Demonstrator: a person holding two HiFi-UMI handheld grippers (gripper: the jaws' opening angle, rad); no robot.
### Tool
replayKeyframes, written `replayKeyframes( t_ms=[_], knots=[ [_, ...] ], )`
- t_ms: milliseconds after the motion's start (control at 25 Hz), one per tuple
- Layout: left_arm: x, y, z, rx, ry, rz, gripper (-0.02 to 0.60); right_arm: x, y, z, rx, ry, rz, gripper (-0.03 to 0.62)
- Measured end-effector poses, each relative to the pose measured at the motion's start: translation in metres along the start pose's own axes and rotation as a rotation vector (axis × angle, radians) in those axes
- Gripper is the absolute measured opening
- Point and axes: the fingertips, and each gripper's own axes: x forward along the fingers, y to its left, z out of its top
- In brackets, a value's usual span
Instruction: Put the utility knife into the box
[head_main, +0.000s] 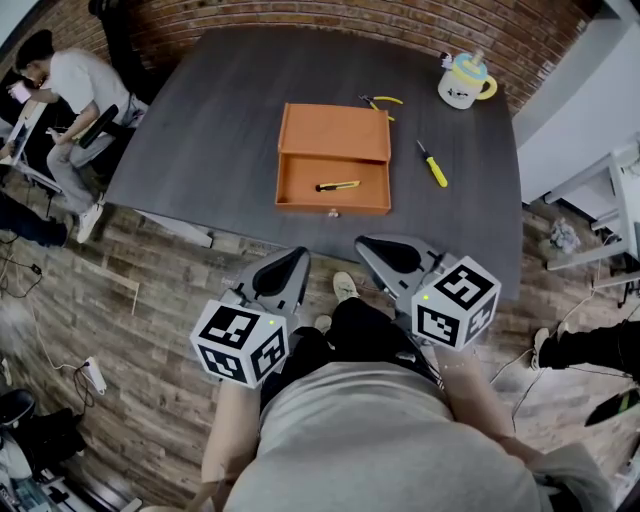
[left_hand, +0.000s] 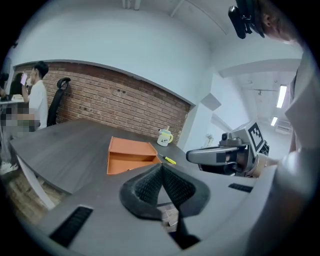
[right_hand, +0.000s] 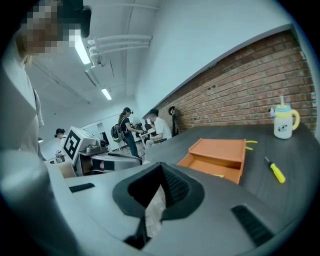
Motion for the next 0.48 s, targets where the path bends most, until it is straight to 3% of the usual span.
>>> replayKeyframes(
  t_ms=[480],
  knots=[
    [0.0, -0.0006, -0.0028, 0.002, 0.007, -0.008, 0.02, -0.004, -0.0029, -0.0066, -0.004, 0.02, -0.002, 0.006]
  ],
)
